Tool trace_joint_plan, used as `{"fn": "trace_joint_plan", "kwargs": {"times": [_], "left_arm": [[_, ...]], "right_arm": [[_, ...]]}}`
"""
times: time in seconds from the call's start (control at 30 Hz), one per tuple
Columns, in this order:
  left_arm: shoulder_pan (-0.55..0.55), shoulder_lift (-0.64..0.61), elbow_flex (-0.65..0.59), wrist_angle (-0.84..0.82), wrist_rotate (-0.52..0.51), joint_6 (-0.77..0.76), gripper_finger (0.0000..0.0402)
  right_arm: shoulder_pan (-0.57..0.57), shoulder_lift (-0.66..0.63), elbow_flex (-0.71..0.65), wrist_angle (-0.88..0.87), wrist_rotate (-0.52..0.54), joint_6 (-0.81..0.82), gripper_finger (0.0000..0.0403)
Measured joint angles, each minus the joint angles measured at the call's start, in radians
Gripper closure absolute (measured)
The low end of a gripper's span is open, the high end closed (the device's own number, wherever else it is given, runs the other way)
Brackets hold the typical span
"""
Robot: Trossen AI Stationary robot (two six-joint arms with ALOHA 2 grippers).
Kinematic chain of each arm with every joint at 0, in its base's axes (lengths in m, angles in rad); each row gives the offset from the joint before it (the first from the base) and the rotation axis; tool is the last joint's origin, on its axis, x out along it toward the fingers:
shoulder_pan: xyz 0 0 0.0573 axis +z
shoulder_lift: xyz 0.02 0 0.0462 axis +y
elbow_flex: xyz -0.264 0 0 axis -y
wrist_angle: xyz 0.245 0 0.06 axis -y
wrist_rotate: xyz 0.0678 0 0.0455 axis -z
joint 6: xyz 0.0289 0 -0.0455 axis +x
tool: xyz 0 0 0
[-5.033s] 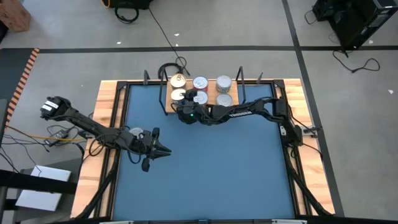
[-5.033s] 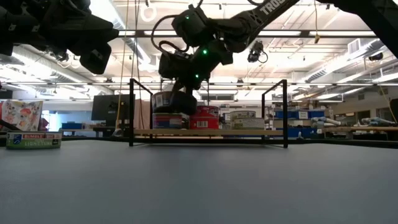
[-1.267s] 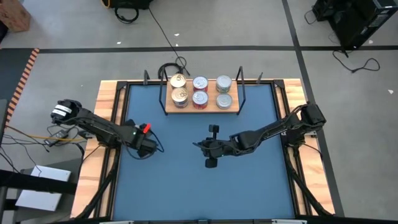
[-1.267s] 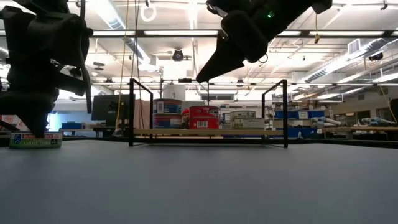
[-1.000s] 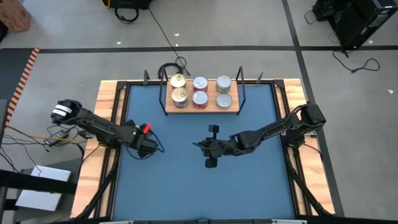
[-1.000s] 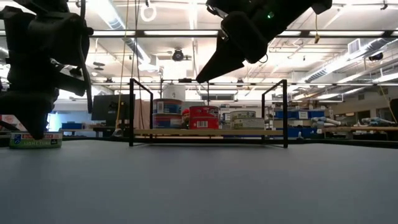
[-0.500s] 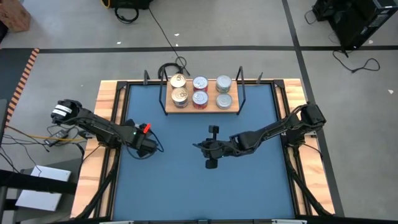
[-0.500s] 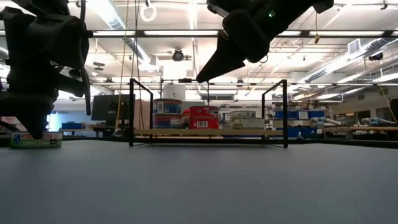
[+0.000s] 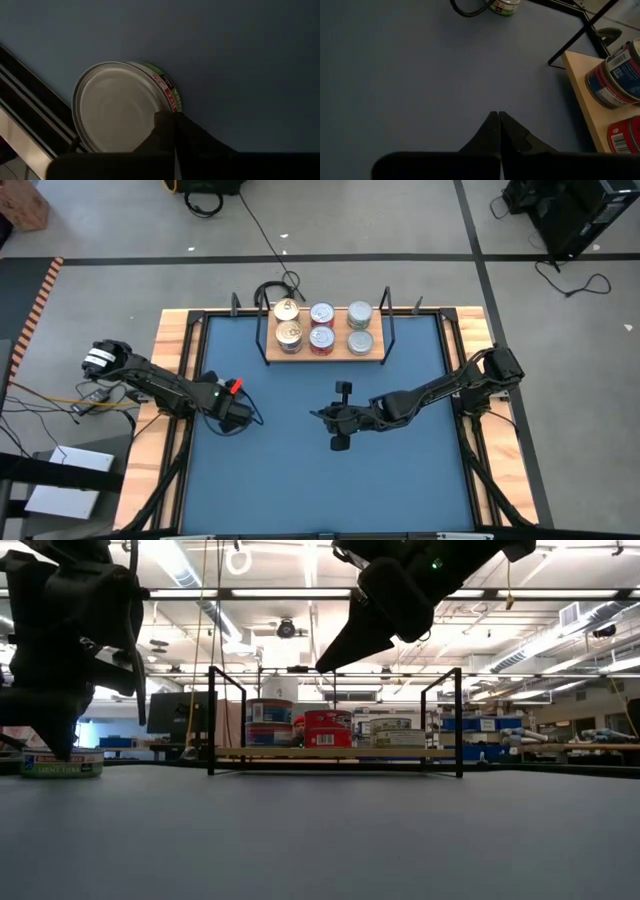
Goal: Stack canned seafood by type on shelf
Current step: Stack the green tuna can on top of the other green tuna can on the shelf
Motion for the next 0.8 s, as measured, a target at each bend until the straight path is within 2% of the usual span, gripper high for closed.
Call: {"fn": "trace_joint_plan", "kwargs": {"times": [0.47, 0.8], "left_arm": [[-0.05, 0.0, 0.133, 0.087, 0.013, 0.129, 0.04], [-0.134, 0.008, 0.151, 0.386, 0.079, 0.288, 0.0401]], "right_arm": [[0.018, 0.0, 0.0, -0.005, 0.0, -0.005, 0.0402], [0.055, -0.02, 0.0, -0.055, 0.01, 0.014, 0.0402]]}}
